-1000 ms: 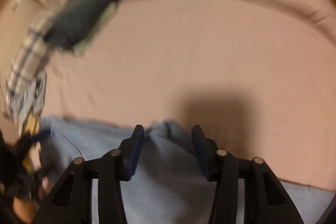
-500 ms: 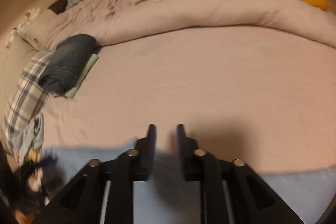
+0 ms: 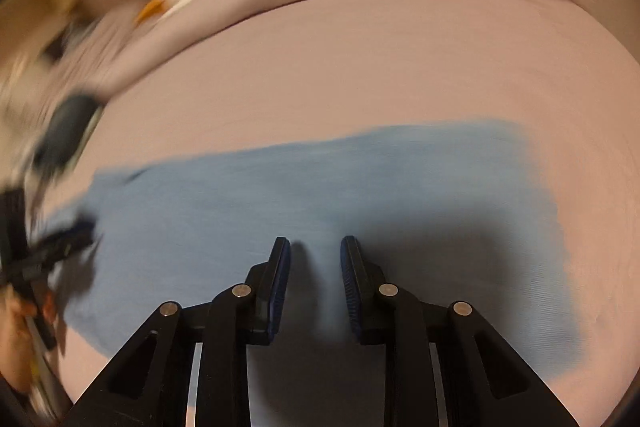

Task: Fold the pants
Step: 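Press and smooth the folded jeans flat with the left tool, then grasp the folded edge with the right tool while the left tool grips the layers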

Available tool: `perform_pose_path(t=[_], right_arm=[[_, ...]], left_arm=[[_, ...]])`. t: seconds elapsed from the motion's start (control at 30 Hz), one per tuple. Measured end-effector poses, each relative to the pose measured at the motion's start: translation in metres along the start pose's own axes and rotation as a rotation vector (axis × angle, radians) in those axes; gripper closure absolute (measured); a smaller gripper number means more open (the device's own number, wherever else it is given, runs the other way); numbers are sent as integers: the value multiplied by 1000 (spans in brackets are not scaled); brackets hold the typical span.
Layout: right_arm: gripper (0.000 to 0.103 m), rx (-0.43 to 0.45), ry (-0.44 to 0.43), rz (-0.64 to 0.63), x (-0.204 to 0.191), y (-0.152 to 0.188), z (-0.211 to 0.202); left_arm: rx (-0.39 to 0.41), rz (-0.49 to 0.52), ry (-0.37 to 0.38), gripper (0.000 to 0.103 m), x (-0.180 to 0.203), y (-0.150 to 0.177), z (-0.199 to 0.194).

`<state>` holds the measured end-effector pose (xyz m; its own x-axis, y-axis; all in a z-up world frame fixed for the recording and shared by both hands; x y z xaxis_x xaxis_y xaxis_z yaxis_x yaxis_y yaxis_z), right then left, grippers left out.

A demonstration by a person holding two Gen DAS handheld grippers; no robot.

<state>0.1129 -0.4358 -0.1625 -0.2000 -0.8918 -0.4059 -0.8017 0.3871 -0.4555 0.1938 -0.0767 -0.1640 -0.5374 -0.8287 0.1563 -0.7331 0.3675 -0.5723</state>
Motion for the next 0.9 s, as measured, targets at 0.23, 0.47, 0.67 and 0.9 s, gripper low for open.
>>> perform_pose_path(t=[0.23,0.47,0.67,0.9], right_arm=[[57,185,-3,408,109,9,-92],[53,141,-190,570,106,52,-62],[54,247,-119,563,82,31,-51],[91,342,-27,262,0,12,-80]], left_arm=[[33,-101,9,27,1,0,-25],[52,-269,344,24,55,-3,-14],[53,-389,431,24,65,22,7],[27,-437,464,24,58,25,-5]])
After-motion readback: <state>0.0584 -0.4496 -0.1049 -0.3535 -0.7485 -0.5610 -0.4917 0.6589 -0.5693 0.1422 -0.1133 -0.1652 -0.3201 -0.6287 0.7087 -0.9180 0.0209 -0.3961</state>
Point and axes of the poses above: each gripper's, at about its wrist camera, not at the fingertips, and z roughly the way its jaws point, x to its right, y to its underside, the point moved 3 cm from there along z, roughly the way its jaws point, and after that the axes turned 11 degrees about z, right-handed, at the moved point
